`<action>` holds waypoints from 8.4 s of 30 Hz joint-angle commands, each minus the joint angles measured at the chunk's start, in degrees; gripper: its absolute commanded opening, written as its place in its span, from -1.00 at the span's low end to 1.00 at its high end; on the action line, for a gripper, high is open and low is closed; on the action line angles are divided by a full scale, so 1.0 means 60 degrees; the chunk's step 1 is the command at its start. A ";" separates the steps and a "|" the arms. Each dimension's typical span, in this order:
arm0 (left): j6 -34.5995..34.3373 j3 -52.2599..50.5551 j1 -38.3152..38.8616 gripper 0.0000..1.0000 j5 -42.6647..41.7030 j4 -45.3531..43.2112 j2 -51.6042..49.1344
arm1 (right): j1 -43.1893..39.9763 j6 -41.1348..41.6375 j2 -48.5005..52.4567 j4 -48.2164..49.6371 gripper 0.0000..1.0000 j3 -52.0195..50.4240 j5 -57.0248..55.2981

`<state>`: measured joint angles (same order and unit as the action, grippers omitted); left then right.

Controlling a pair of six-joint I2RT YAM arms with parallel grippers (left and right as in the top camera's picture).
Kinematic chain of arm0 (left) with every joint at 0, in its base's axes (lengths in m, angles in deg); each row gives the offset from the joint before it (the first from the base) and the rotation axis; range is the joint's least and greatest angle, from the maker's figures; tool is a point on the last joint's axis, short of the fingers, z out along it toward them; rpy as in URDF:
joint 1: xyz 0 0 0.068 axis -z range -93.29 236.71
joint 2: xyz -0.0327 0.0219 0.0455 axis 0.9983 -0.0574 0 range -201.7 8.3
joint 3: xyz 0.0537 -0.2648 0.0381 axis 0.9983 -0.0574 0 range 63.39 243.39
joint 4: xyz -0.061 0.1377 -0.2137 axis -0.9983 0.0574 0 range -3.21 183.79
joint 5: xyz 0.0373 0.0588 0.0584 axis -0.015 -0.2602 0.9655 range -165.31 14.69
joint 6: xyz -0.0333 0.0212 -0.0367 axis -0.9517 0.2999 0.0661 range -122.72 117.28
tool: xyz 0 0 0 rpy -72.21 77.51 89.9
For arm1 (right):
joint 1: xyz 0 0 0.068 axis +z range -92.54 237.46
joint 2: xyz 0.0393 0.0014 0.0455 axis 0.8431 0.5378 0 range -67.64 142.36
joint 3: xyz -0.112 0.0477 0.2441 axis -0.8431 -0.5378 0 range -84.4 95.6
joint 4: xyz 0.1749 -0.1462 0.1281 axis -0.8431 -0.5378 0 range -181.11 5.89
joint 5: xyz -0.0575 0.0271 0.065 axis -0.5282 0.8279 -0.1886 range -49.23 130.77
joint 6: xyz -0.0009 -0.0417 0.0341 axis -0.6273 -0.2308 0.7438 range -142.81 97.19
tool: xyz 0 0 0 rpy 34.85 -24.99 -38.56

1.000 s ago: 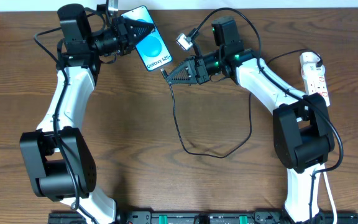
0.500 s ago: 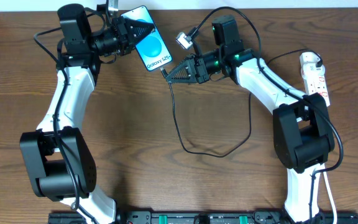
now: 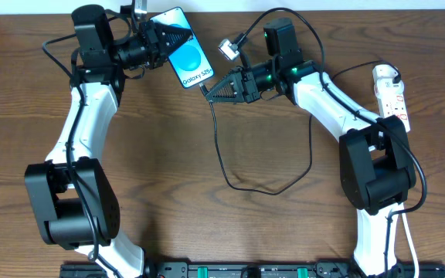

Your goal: Plug charger to phone and switch on socket

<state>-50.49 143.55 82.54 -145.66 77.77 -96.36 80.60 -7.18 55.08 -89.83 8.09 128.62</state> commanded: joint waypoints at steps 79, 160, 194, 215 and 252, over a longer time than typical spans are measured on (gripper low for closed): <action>0.0699 0.0117 0.0441 -0.85 0.0015 -0.0011 0.0193 | 0.0142 0.4105 -0.0328 0.2568 -0.98 0.0011 -0.1672; 0.3333 0.0113 0.0404 -0.86 0.0117 0.3144 0.0189 | -0.1064 0.2677 -0.0328 0.0058 -0.50 0.0011 -0.2951; 0.8025 0.0098 0.1228 -0.85 0.1457 0.7457 -0.3246 | -0.0568 0.0484 -0.0328 -0.4663 -0.46 0.0011 -1.0666; 0.7956 0.0091 0.1399 -0.85 0.2601 0.7461 -0.3286 | -0.0266 0.0488 -0.0328 -0.4838 -0.39 -0.0007 -1.1566; 0.7661 0.0091 0.1439 -0.43 0.3144 0.7471 -0.3286 | -0.0215 0.0492 -0.0328 -0.4838 -0.40 -0.0007 -1.1591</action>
<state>-4.00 143.63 91.00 -128.26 122.43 -116.01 78.98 -3.15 54.75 -118.81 7.50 59.33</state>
